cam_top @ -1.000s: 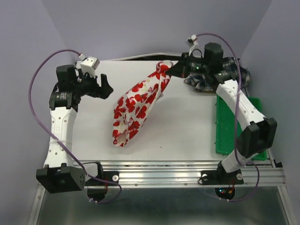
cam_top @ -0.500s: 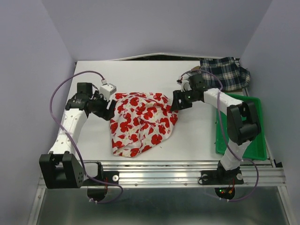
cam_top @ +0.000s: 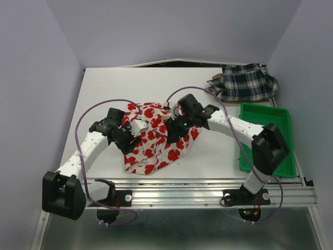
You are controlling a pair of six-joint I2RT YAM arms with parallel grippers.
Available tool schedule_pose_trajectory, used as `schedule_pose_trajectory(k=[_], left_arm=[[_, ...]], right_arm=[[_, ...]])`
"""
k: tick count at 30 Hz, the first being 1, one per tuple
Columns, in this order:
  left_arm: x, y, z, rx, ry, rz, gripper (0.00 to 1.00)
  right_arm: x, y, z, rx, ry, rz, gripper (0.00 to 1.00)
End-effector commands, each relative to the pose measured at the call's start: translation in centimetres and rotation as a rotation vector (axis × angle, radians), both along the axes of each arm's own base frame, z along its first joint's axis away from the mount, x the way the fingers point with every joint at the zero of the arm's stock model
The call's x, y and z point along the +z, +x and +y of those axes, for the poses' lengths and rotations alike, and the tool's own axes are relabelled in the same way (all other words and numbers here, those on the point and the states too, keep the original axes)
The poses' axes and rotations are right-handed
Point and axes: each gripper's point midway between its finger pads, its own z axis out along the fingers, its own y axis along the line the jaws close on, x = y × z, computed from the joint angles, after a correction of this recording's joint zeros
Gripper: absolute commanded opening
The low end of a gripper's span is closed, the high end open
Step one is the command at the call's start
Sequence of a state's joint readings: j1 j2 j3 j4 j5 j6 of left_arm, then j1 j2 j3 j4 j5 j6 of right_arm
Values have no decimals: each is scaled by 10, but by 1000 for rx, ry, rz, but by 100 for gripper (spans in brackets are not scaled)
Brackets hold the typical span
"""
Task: Fold and stack the skirts
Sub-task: Flatten the skirt out
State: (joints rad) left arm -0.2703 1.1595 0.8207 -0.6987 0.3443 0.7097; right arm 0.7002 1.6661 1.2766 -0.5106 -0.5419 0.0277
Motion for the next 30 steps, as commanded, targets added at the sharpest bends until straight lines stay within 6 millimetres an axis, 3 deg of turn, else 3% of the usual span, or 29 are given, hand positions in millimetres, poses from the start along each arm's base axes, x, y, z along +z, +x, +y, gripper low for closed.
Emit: schedule_pose_trajectory(k=[1,8,16,19,24,27,28,29,30], left_arm=[[0,1,10,-2,47,-57,68],[2,6,8,34,36,-67,68],[9,12,2,39,9,-59,68],[11,14,0,31,4,-55,68],[13,17,4,48,-10,-45,68],[22,25,10,90,-52,-38,68],[25,27,13,103,-60,-23,68],[25,27,18,128,-77,2,68],[29,30,21,134,-81,-4,68]], right_arm=[[-15,12,14,-59,-7,30,57],[-25,13,47,-47,20,56,64],[-29,13,53,25,41,-5,59],[-22,16,53,103,46,-131,66],[-22,22,51,193,23,-260,67],[-30,21,53,251,10,-300,53],[-30,23,53,253,8,-314,43],[-26,27,54,254,12,-347,26],[-23,30,54,250,11,-364,18]])
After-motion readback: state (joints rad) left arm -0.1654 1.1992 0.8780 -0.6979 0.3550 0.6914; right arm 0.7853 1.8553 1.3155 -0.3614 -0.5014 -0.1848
